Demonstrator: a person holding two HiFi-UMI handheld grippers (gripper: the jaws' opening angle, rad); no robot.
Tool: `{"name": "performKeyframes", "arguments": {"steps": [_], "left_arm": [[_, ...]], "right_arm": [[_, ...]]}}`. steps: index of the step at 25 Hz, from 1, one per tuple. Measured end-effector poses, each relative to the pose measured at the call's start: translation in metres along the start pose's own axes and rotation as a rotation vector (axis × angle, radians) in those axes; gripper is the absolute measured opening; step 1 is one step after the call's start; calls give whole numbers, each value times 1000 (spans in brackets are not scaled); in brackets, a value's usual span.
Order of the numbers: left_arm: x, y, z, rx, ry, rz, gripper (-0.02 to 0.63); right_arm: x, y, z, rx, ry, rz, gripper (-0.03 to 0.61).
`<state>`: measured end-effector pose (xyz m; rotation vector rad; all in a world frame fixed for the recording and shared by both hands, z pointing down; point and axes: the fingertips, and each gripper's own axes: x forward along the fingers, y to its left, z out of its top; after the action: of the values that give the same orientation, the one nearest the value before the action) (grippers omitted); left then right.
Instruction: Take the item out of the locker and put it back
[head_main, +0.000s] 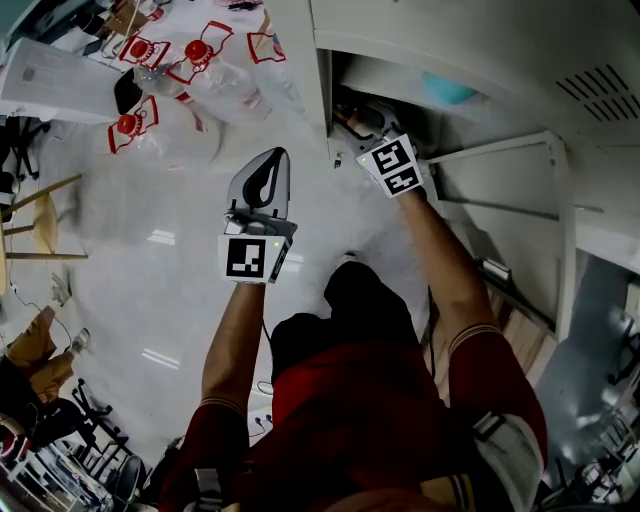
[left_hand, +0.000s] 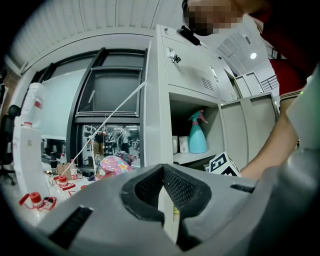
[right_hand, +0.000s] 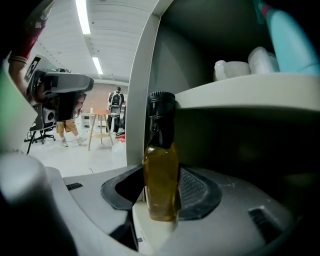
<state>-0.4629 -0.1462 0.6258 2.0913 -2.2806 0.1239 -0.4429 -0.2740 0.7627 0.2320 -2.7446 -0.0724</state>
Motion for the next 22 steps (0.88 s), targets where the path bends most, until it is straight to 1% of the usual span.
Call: {"name": "performKeyframes", "arguments": {"steps": [3, 10, 17, 22], "left_arm": [[-1, 0, 1, 1, 2, -4, 8], [-9, 0, 6, -3, 6, -8, 8], [-18, -7, 21, -13, 2, -26, 8], [-26, -17, 45, -15, -15, -51, 6]], "right_arm": [[-2, 0, 0, 12, -2, -30, 190], [-16, 0, -1, -6, 17, -107, 189], [-39, 4, 22, -13, 10, -135, 189], [-67, 14, 47, 4, -6, -159, 189]]}}
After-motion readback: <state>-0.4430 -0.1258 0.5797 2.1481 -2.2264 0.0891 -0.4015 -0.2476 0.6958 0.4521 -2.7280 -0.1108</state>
